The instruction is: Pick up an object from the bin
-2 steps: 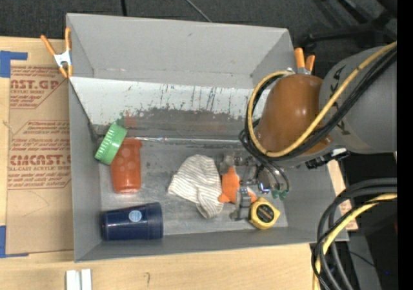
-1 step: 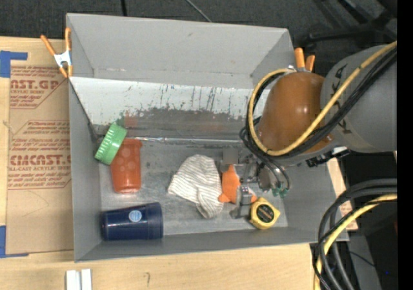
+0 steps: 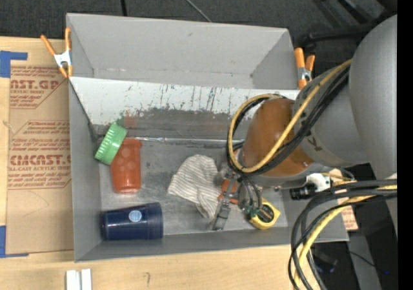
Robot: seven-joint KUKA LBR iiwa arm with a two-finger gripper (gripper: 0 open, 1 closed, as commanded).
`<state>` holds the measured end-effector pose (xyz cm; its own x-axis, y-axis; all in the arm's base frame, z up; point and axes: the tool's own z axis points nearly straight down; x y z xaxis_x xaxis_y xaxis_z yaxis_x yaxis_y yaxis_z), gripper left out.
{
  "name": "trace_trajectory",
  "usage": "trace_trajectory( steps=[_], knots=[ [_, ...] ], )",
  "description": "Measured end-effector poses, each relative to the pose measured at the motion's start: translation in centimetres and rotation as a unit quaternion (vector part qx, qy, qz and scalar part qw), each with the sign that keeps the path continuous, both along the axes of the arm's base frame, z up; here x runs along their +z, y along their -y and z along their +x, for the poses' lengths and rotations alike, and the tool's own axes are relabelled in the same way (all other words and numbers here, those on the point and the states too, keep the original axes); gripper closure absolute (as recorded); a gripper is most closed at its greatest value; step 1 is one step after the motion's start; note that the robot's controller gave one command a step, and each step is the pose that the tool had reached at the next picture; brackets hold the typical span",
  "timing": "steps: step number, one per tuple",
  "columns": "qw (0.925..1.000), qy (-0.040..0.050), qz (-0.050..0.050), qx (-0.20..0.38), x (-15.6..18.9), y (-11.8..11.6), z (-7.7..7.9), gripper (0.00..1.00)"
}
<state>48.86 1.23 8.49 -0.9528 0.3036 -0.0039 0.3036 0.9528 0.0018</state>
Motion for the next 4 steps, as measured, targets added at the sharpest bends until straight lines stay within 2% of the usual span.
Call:
trace_trajectory(
  steps=[1,2,3,4],
  knots=[
    [0.9997,-0.0002,-0.001,0.025,-2.1,-0.4,-0.1,0.0],
    [0.9994,-0.0017,0.0,0.035,-1.5,-4.8,1.6,0.0],
    [0.9966,-0.0016,-0.001,0.082,-1.5,-5.9,0.7,0.0],
    [0.9989,-0.0017,0.0,-0.047,-1.5,-8.5,1.6,1.0]
  ],
)
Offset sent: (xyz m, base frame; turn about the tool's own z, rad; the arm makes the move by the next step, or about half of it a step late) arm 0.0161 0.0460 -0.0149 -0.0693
